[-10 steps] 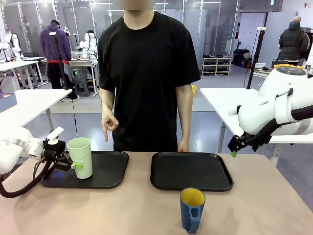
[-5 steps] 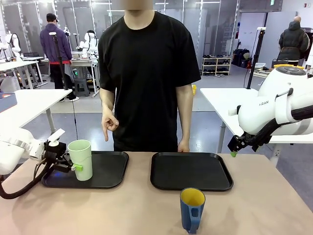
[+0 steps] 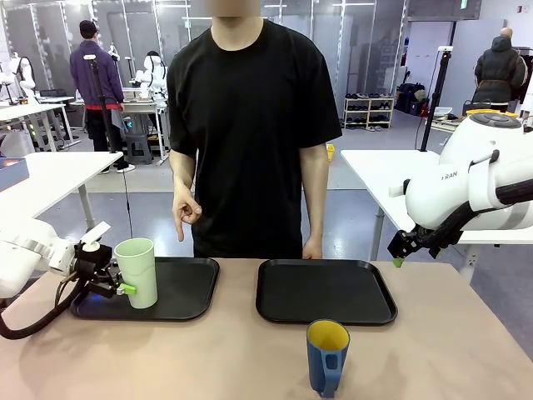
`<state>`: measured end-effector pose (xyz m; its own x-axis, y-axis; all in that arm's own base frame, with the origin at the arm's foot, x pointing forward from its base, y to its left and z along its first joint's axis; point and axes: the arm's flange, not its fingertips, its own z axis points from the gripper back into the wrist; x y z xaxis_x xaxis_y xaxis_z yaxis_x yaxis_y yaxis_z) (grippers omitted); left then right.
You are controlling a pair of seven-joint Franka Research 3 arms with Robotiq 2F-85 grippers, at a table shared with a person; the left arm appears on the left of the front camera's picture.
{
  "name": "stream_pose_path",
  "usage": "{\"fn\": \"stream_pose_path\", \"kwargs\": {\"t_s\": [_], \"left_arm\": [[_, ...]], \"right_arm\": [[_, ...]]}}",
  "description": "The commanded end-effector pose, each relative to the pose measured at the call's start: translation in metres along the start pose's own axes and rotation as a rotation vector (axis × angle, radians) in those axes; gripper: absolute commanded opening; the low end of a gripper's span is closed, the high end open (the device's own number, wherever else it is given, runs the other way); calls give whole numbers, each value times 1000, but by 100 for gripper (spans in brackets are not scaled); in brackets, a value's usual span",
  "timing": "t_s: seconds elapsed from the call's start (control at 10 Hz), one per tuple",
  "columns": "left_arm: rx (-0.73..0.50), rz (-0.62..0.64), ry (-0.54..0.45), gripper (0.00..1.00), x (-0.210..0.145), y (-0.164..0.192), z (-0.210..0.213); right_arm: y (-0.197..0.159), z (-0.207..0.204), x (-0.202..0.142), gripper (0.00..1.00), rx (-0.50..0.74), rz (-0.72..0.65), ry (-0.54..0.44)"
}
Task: Sort and store the cups by type.
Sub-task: Place the picked Reusable plastic cup into the Flat Tray indicated by the person.
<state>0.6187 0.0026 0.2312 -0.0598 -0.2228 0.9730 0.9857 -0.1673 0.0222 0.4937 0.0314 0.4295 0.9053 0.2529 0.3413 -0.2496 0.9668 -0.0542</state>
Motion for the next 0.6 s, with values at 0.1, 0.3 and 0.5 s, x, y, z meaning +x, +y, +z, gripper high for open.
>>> {"fn": "stream_pose_path", "kwargs": {"t_s": [0.1, 0.3, 0.5], "left_arm": [[30, -2, 48, 100, -2, -5, 10], [58, 4, 59, 100, -1, -13, 23], [54, 18, 59, 100, 1, -27, 38]], "right_arm": [[-1, 0, -1, 100, -1, -3, -5], [-1, 0, -1, 100, -1, -3, -5], [-1, 0, -1, 100, -1, -3, -5]]}}
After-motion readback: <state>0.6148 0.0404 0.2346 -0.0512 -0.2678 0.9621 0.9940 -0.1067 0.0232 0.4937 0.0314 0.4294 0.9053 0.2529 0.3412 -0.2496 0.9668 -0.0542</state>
